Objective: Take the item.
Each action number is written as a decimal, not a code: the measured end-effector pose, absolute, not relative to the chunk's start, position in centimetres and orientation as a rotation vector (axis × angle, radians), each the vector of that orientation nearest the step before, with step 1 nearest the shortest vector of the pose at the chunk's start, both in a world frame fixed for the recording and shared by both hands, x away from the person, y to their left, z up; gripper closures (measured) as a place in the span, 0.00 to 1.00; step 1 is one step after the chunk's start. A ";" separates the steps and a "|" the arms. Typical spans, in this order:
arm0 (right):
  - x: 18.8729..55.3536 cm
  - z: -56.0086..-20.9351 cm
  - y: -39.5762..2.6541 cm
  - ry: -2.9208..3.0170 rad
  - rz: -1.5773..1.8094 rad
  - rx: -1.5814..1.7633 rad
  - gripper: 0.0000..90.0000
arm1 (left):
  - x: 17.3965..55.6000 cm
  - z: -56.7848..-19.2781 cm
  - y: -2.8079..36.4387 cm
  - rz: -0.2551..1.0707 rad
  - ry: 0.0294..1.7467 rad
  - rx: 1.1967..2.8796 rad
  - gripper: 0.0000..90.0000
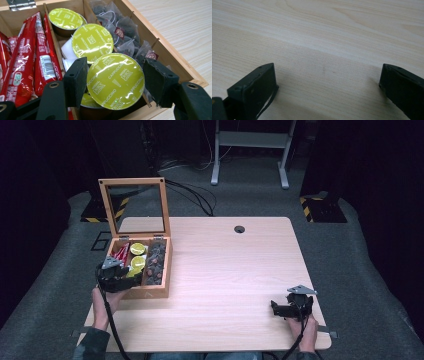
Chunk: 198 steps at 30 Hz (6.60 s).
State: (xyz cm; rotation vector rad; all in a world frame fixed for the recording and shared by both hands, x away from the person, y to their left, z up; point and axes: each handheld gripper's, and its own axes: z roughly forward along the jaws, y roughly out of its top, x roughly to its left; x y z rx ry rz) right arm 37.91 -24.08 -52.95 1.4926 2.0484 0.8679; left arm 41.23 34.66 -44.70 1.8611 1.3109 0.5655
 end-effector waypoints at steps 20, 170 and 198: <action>37.9 -52.9 -24.1 2.049 0.868 1.493 0.00 | 40.5 -42.7 34.2 0.631 1.271 1.848 0.42; 37.9 -53.0 -24.1 2.052 0.868 1.485 0.01 | 49.2 -49.1 9.2 0.360 0.880 2.189 0.42; 37.8 -53.0 -24.1 2.048 0.867 1.492 0.01 | 46.2 -46.5 11.1 0.385 0.813 2.178 0.12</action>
